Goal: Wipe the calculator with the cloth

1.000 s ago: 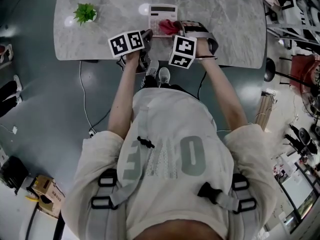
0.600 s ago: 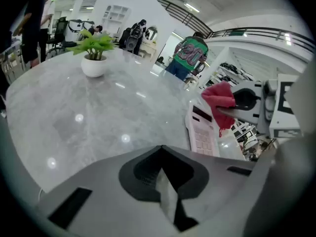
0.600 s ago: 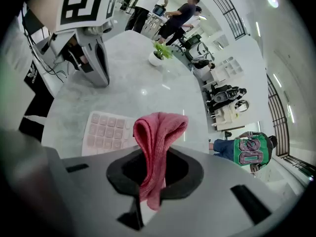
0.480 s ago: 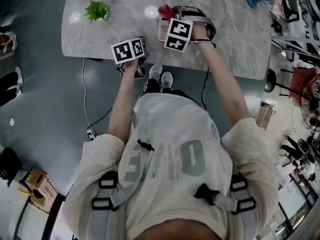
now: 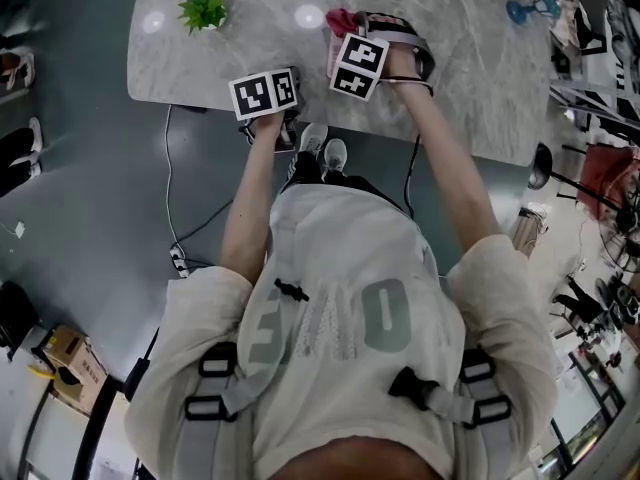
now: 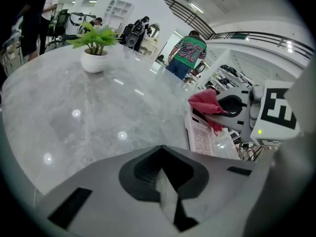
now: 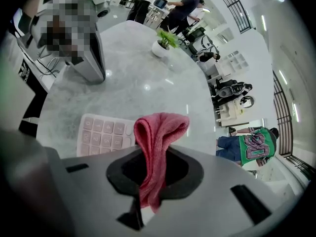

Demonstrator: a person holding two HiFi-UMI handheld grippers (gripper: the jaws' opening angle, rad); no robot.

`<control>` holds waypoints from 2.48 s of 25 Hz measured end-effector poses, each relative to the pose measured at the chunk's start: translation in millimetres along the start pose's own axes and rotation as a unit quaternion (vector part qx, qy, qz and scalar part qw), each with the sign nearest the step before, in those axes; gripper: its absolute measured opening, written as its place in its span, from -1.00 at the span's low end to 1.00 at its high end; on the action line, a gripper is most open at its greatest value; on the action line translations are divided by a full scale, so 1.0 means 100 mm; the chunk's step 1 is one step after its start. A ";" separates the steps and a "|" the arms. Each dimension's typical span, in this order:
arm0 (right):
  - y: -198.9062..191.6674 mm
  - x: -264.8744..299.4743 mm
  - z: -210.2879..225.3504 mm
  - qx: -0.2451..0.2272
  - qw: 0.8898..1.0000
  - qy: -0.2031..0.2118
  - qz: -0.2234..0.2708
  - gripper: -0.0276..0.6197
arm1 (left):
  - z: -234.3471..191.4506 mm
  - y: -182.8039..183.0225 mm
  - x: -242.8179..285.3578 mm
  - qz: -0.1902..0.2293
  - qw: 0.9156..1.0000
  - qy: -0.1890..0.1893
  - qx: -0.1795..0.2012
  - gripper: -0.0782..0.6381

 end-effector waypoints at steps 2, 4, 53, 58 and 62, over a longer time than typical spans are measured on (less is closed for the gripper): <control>0.00 0.00 -0.02 0.000 1.000 0.003 0.000 -0.74 | 0.01 -0.01 -0.01 0.000 1.000 0.001 0.001 -0.73; 0.01 0.00 -0.06 -0.002 1.000 0.008 0.000 -0.74 | 0.01 -0.01 -0.01 0.000 1.000 0.001 0.000 -0.73; 0.13 -0.60 -1.04 -0.026 0.997 0.054 0.058 -0.74 | 0.02 0.16 -0.12 0.017 0.999 0.028 0.023 -0.73; 0.02 -0.79 -0.20 0.045 0.996 -0.032 0.072 -0.74 | 0.52 0.96 -0.48 0.131 0.986 0.006 0.106 -0.73; -0.21 -1.26 0.37 0.136 0.980 -0.092 0.113 -0.74 | 1.15 1.40 -0.99 0.258 0.947 -0.015 0.192 -0.73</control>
Point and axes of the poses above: the fingertips, and each gripper's own axes: x forward along the fingers, z to its right, y out of its top, the point moved 6 cm from there along -x, backward along the fingers, and after that the axes turned 4 degrees about -y, right-handed, at the moved point
